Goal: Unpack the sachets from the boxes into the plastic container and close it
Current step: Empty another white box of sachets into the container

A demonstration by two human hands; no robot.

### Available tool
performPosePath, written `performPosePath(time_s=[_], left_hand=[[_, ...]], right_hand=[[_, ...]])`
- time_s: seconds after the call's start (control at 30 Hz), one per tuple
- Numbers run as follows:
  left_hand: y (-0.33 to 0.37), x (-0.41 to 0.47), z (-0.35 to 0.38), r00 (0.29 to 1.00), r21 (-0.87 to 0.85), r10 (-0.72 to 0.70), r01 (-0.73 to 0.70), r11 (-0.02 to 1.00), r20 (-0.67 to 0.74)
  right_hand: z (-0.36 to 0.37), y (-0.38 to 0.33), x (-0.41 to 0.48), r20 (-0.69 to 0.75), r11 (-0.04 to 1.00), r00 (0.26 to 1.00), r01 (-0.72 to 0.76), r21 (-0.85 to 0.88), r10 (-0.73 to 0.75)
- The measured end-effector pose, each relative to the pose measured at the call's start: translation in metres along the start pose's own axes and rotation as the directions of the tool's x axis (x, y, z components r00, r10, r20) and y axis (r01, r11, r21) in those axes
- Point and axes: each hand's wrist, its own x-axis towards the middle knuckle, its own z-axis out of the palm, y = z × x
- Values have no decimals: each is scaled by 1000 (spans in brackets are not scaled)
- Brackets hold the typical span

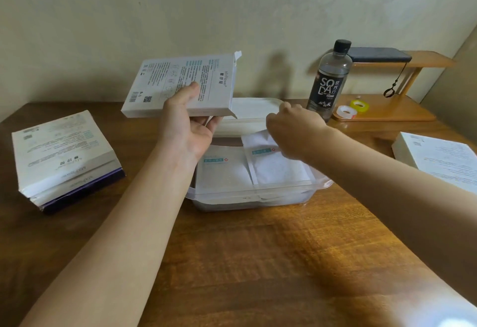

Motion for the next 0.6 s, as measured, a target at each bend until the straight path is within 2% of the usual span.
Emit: performPosePath(time_s=[0.07,0.13,0.2,0.27,0.33,0.6], left_hand=[[0,1,0,1000,1,-2,2,1000,0],[0,1,0,1000,-2,-4,4,1000,0],[-1,1,0,1000,0,-4,4,1000,-3],[-1,1,0,1000,6,-6,6,1000,-8],[-1,1,0,1000,7,-6,6,1000,-6],[0,1,0,1000,5,-10,10,1000,2]], right_hand=[[1,-6,-6,-52,997,999,-9,-79,5],[0,-5,-8,-70,996,995,62,-71,-67],[0,1,-6,75,980,979,182,82,-188],[-2,5,-6,307,946,914,187,265,-266],[0,9,-4,423,941,857,183,285,-295],[6,8,0,475,949,824,231,216,-309]])
